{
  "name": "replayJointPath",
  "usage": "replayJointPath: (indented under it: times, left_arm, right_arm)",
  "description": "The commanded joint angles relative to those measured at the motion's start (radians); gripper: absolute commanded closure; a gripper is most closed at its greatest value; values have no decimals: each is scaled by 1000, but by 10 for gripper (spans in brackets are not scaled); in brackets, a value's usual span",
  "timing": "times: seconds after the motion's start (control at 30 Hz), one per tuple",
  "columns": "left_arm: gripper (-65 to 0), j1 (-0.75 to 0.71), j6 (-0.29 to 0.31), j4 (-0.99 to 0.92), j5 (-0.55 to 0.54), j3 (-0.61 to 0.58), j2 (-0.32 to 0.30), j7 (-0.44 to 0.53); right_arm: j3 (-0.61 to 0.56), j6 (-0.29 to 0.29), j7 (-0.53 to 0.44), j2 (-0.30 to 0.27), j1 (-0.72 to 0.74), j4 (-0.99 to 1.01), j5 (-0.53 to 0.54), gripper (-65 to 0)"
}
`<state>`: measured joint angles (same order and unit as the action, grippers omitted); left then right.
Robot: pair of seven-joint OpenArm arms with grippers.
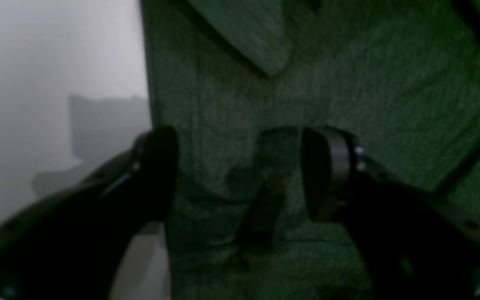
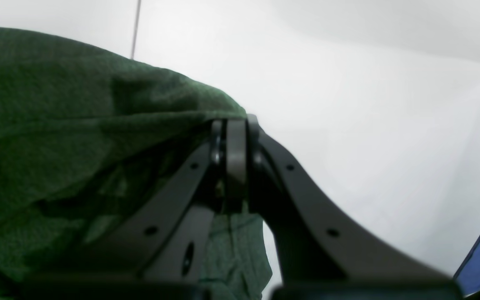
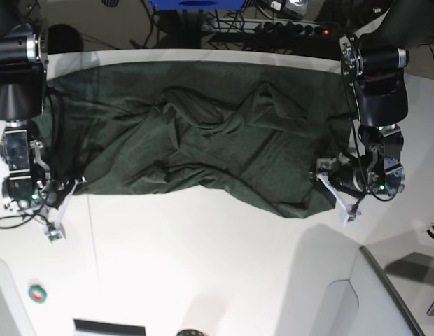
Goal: Layout the t-shirt on the table in an organized manner, then fold the t-shirt properly
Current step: 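Lower the left gripper to the shirt corner and grasp it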
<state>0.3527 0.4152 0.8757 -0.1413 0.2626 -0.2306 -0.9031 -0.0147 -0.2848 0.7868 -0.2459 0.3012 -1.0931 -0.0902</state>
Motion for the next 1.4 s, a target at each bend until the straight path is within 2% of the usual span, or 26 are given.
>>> replayJointPath:
  times: [0.0,0.2,0.23,0.37,0.77,1.03,1.07,1.17,1.23,1.3,1.37]
  left_arm:
    - [-331,7,1,12,-7,0,-8,-6]
    - [-26,-34,1,12,-2,0,-8,16]
    - [0,-44,1,12,-1,0,-11,25]
    - [0,-90,1,20,1,0,-19,29]
    - [0,-297,1,271,1,0,-56,20]
    - [0,-310,1,524,1,2,-52,-149]
    - [-12,-310,1,544,1,2,-51,-166]
    - [-165,-291,1,580,1,2,-48,-187]
    - [-234,-278,1,581,1,2,-48,-192]
    - [-275,-277,1,586,1,2,-48,-192]
    - [-278,-277,1,586,1,2,-48,-199]
  right_arm:
    - [5,0,-11,-11,28,-17,-4,0]
    - [5,0,-11,-11,28,-17,-4,0]
    - [5,0,-11,-11,28,-17,-4,0]
    - [5,0,-11,-11,28,-17,-4,0]
    - [6,0,-11,-11,28,-17,-4,0]
    - [6,0,-11,3,28,-17,-4,0]
    - [6,0,-11,6,28,-17,-4,0]
    - [6,0,-4,9,28,-17,-4,0]
    - [6,0,9,9,28,-17,-4,0]
    - [6,0,10,9,28,-19,-4,0]
    - [6,0,10,9,28,-19,-4,0]
